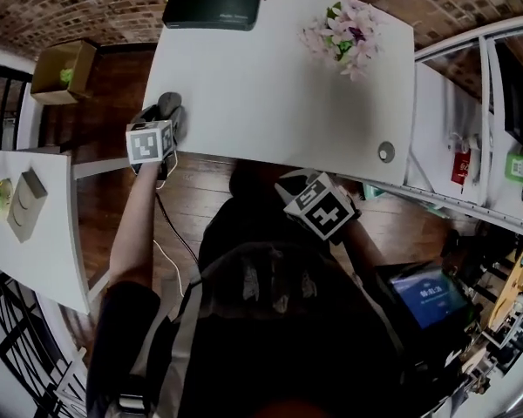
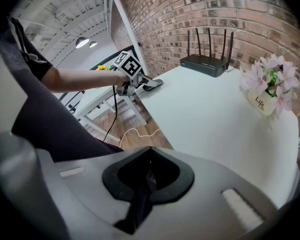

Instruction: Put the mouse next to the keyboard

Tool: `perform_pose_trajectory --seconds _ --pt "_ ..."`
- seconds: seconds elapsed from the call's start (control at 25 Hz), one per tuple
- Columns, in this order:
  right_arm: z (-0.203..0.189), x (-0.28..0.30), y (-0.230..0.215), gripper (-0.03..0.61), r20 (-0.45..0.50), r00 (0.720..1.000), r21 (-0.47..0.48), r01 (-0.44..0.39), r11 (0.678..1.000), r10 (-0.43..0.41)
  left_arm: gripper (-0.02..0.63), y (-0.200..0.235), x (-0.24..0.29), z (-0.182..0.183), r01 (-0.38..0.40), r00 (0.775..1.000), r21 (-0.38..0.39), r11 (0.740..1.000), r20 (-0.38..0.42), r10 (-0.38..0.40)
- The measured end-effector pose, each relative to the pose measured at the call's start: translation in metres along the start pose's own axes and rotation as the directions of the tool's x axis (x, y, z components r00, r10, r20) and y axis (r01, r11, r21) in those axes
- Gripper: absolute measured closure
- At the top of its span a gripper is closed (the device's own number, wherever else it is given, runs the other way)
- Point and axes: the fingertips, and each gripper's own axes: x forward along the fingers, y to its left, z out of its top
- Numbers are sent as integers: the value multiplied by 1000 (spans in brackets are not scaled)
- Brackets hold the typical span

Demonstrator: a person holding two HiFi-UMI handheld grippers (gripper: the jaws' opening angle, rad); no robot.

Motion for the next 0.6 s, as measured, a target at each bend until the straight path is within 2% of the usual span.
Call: perform_pose_trajectory --seconds 0.2,0.32,0.6 --pt "0 -2 0 572 20 1000 7 11 1000 -11 348 4 1 3 -6 1000 15 1000 -19 6" --pt "-4 -2 -2 572 30 999 5 11 1000 -11 348 13 -3 1 -38 999 -2 999 -12 38" --pt "-9 -6 -6 572 44 999 -2 16 1000 -16 348 11 -3 -2 -40 999 -15 999 -22 40"
